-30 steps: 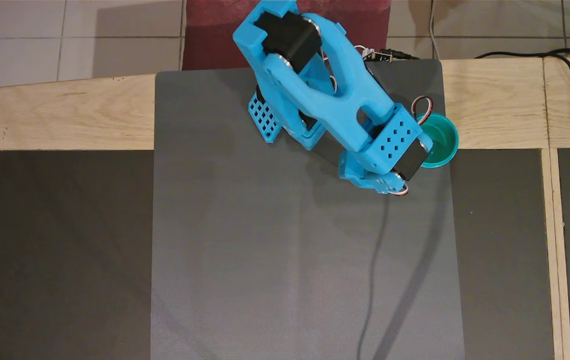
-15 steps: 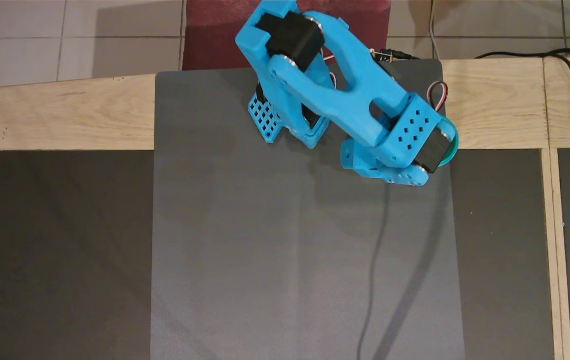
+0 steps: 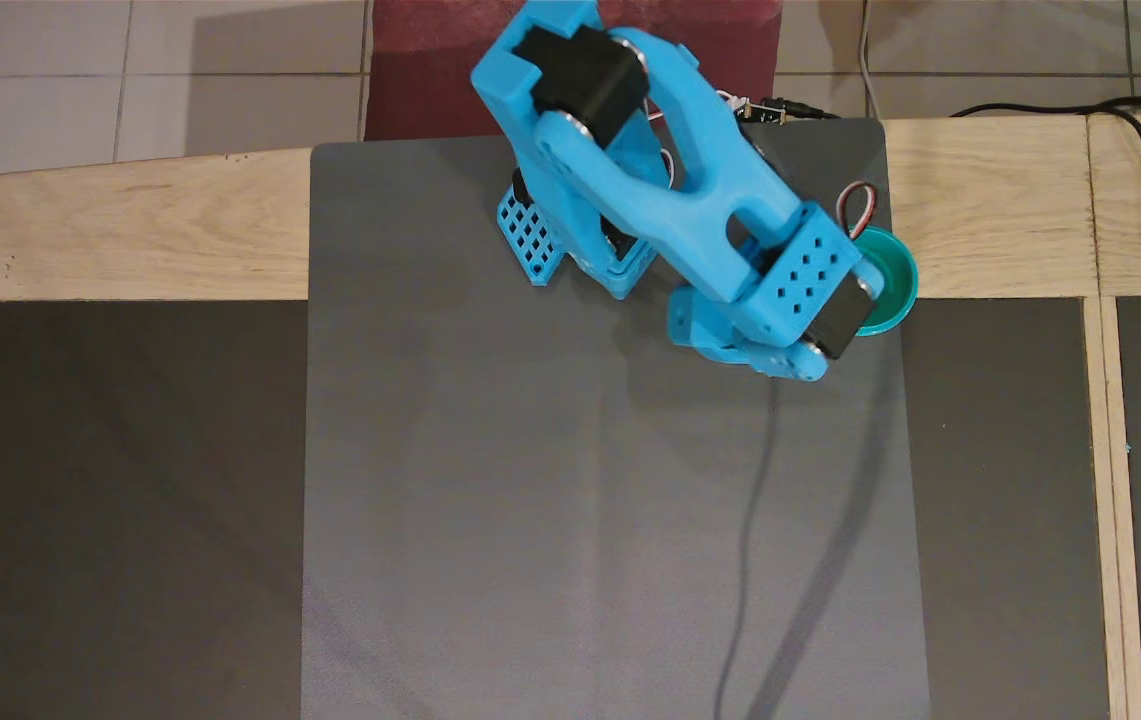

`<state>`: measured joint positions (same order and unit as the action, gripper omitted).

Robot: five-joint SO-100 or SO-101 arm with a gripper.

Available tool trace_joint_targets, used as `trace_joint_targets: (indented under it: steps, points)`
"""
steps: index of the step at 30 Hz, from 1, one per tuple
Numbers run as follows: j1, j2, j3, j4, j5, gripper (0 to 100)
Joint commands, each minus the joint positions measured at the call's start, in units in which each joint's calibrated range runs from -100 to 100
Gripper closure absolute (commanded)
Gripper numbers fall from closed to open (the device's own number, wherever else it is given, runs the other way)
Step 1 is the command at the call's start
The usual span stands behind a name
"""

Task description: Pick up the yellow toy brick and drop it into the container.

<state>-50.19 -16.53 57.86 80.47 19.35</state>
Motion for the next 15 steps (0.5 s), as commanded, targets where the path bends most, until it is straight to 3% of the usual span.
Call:
trace_joint_targets:
  steps: [1,8,15]
  points:
    - [0.48,-0.16,1.25,-0.81,0.30,71]
    - [0.32,-0.16,4.23,-3.39,0.35,72]
    - [0.55,-0.16,5.68,-3.92,2.44,91]
